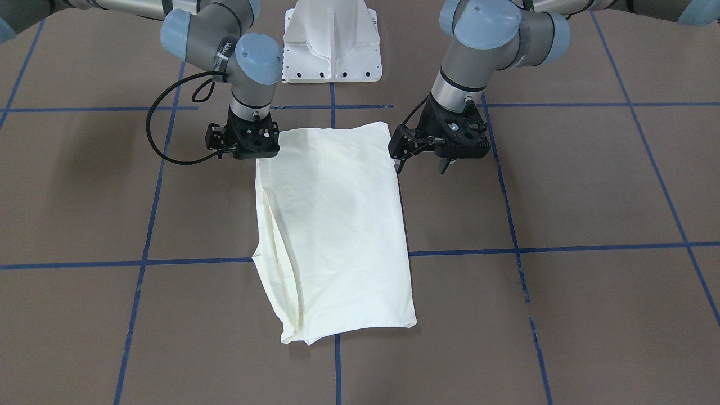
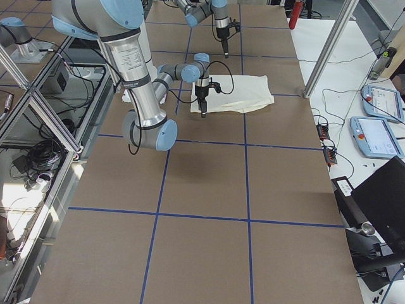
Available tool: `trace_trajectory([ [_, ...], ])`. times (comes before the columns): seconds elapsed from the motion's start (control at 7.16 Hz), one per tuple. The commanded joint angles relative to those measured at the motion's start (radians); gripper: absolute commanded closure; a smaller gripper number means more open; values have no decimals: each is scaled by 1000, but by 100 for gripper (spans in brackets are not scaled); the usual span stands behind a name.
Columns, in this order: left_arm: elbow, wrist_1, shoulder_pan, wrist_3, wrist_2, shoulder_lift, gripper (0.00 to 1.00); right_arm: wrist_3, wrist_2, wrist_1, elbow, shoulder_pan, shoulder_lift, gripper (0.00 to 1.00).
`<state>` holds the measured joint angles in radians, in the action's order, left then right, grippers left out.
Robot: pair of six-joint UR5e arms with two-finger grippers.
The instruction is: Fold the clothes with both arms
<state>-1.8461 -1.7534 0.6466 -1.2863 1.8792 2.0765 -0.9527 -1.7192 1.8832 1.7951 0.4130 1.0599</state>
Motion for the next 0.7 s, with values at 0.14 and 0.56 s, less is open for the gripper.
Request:
trace_trajectory([
  [0.14,-7,2,-1,7,3,-1,0,34,-81,-9,35,105,-62,0],
  [0.56,1,-29,-10,-25,6,-16,0,29,-117,-141,29,138,-81,0],
])
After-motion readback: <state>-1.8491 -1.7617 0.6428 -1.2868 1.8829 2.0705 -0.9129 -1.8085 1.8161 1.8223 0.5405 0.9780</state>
